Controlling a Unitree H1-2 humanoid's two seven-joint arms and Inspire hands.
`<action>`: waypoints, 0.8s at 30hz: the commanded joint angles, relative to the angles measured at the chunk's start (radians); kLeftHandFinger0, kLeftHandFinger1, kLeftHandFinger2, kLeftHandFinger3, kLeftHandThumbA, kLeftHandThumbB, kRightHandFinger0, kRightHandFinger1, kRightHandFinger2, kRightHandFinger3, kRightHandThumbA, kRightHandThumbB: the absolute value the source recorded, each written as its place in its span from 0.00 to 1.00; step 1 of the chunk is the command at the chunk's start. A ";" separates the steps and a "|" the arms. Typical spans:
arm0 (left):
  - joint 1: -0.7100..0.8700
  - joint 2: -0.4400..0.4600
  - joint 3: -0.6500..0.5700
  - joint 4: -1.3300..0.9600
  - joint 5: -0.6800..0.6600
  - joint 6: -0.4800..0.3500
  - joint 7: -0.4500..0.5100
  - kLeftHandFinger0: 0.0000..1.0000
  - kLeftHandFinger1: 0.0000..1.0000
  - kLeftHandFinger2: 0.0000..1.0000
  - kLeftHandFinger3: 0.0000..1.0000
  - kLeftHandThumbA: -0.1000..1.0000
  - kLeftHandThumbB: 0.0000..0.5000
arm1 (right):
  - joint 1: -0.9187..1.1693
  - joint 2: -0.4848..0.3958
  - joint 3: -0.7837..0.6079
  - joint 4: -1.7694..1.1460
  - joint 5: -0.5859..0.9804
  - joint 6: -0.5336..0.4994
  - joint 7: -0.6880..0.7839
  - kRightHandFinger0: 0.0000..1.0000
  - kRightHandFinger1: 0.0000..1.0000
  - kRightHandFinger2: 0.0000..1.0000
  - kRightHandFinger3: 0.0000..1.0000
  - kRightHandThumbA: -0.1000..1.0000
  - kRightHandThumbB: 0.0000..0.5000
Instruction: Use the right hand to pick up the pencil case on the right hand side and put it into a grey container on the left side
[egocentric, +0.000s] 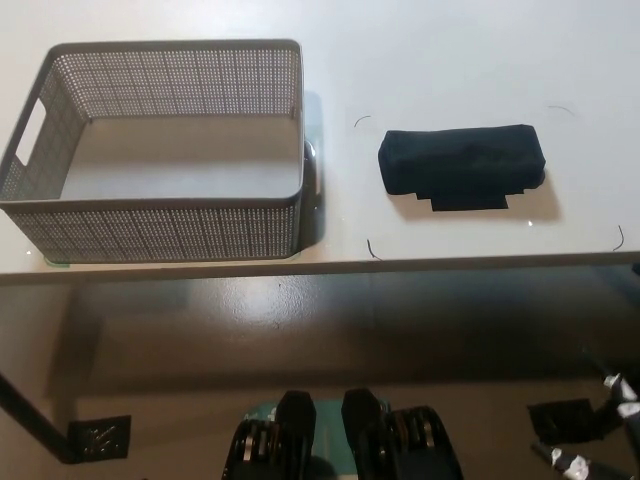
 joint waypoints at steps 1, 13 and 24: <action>0.003 0.037 0.025 -0.046 0.007 -0.046 0.005 1.00 1.00 1.00 1.00 1.00 0.62 | -0.061 -0.066 -0.062 -0.160 0.007 0.056 0.046 1.00 1.00 1.00 1.00 1.00 0.76; 0.012 0.034 0.043 -0.034 -0.030 -0.079 -0.018 1.00 1.00 1.00 1.00 1.00 0.63 | -0.444 -0.192 -0.067 -0.287 0.004 0.349 0.223 1.00 1.00 1.00 1.00 0.93 0.95; 0.003 0.025 0.057 -0.006 -0.070 -0.136 -0.048 1.00 1.00 1.00 1.00 1.00 0.70 | -0.795 -0.167 0.087 -0.039 -0.112 0.409 0.318 1.00 1.00 1.00 1.00 0.89 1.00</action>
